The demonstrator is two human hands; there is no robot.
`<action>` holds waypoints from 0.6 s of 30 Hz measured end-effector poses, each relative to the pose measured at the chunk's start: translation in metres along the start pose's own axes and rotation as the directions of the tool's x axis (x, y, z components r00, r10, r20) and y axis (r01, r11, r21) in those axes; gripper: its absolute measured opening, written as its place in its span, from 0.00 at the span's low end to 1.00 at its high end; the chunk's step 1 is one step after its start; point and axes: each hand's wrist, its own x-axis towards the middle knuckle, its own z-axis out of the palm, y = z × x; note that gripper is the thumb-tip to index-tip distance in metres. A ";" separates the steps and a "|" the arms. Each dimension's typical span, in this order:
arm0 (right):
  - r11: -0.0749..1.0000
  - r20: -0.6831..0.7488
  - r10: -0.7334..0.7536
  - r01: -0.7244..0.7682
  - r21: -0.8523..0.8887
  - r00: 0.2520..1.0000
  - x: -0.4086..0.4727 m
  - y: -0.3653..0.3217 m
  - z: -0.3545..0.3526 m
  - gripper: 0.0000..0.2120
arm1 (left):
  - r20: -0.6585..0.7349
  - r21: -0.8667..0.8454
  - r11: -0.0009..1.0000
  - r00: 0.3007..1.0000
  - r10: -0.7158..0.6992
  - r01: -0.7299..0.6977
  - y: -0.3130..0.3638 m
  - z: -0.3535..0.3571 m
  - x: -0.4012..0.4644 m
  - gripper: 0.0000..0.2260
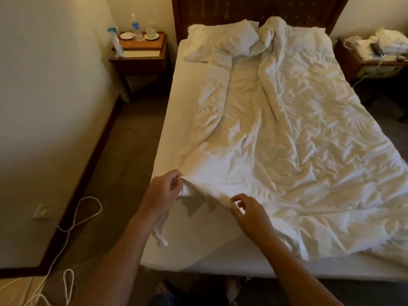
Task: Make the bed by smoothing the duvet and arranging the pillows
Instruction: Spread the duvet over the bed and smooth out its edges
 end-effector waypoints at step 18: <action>0.974 -0.305 -0.146 0.190 0.120 0.941 -0.022 -0.150 0.076 0.05 | 0.187 0.131 0.967 0.963 0.192 -0.219 -0.138 -0.044 -0.022 0.08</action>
